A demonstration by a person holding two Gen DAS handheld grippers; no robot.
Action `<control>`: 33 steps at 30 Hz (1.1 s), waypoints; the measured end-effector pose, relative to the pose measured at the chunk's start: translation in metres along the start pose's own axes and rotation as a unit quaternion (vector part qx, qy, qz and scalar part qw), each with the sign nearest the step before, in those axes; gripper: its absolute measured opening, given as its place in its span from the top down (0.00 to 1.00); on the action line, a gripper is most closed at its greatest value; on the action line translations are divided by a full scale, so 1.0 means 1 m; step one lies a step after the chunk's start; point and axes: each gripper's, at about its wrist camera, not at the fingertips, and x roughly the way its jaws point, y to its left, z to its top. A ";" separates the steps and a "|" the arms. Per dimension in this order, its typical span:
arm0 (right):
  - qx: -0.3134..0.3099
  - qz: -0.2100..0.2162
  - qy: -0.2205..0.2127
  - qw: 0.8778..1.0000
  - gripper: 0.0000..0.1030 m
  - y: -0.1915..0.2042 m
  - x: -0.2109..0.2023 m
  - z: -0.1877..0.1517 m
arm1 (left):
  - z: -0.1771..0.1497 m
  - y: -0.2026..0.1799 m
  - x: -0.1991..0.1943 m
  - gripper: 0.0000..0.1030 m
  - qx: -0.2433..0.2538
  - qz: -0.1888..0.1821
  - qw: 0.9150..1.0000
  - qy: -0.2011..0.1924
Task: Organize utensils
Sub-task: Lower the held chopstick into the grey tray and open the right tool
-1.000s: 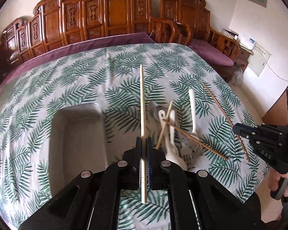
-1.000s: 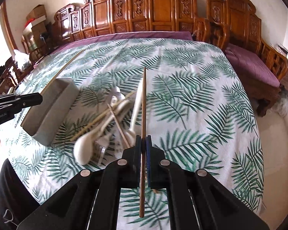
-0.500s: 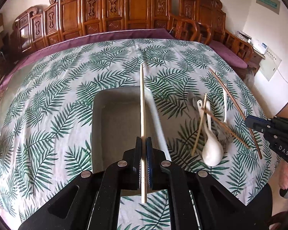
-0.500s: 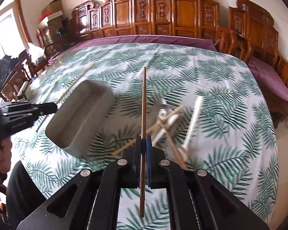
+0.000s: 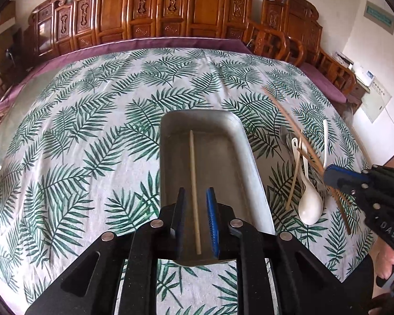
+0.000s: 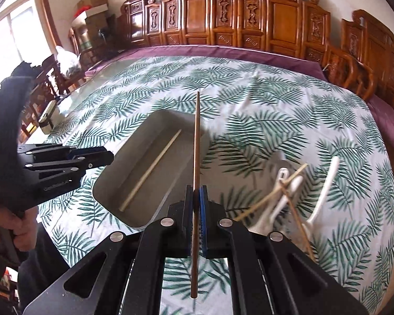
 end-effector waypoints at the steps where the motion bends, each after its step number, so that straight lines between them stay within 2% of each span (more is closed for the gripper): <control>1: -0.002 0.002 0.003 1.000 0.94 0.005 0.004 0.002 | 0.000 0.003 -0.004 0.85 -0.001 -0.001 1.000 -0.004; 4: -0.010 0.008 0.008 1.000 0.94 0.020 0.015 0.007 | 0.000 0.012 -0.015 0.82 -0.002 0.000 1.000 -0.017; 6: -0.013 0.013 0.012 1.000 0.94 0.030 0.024 0.012 | -0.001 0.018 -0.023 0.76 -0.002 0.002 1.000 -0.026; 14: -0.013 0.023 0.028 0.999 0.94 0.057 0.057 0.030 | -0.005 0.040 -0.049 0.75 0.002 0.012 0.999 -0.047; 25: 0.008 0.017 0.039 0.999 0.94 0.061 0.084 0.038 | -0.010 0.052 -0.061 0.73 0.004 0.013 0.998 -0.060; 31: 0.005 0.021 0.032 0.999 0.94 0.059 0.081 0.034 | -0.013 0.048 -0.058 0.72 0.004 0.009 0.998 -0.057; 33: 0.005 0.022 0.028 0.999 0.94 0.055 0.074 0.031 | -0.014 0.043 -0.058 0.69 0.005 0.005 0.998 -0.058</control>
